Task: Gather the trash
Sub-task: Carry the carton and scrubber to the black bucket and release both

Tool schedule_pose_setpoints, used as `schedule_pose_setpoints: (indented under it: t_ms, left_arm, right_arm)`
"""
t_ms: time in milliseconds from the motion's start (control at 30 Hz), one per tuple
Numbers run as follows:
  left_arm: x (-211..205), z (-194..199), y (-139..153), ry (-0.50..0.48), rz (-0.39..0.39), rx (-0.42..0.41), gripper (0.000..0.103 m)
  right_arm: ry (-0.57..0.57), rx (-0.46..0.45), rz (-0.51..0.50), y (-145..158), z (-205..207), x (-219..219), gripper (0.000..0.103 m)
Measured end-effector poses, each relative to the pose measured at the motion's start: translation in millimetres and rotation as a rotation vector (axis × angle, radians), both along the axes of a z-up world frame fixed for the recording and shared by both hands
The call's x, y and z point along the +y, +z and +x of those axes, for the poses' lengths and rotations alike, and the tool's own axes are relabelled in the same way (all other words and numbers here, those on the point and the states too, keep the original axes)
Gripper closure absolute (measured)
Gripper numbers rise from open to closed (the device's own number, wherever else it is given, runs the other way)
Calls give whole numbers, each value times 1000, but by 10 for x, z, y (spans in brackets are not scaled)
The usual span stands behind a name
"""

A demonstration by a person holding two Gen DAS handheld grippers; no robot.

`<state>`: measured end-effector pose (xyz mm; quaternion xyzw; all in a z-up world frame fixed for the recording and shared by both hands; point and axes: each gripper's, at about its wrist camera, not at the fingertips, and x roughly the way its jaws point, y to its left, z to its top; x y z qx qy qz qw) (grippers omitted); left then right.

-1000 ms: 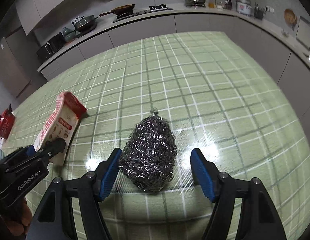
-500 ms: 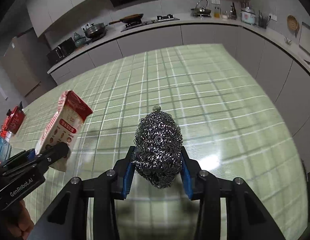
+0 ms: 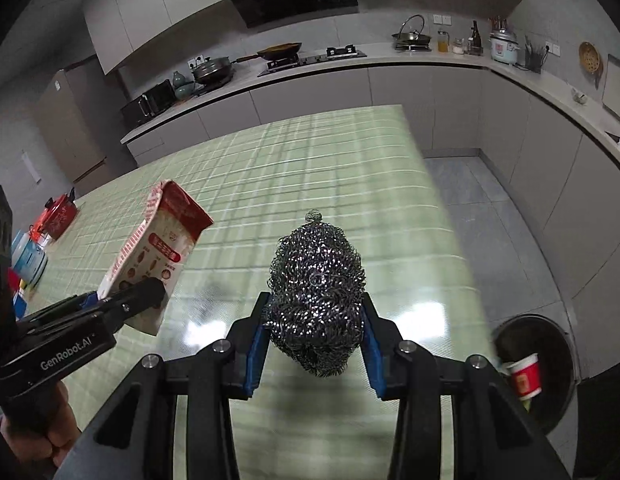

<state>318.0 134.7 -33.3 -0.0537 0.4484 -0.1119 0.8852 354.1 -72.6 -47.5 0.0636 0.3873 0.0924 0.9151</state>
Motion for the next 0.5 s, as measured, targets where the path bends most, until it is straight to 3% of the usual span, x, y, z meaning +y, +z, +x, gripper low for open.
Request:
schedule_pose_setpoints:
  t_ms: [233,500]
  left_arm:
    - [-455,10,-47,-127,-8,14,66]
    - [-1059,-165,-75,-194,-16,26,66]
  right_arm:
    - [-125,-12,28,-2,-415,-640,59]
    - [-232,35,87,-119,-727,-1336,59]
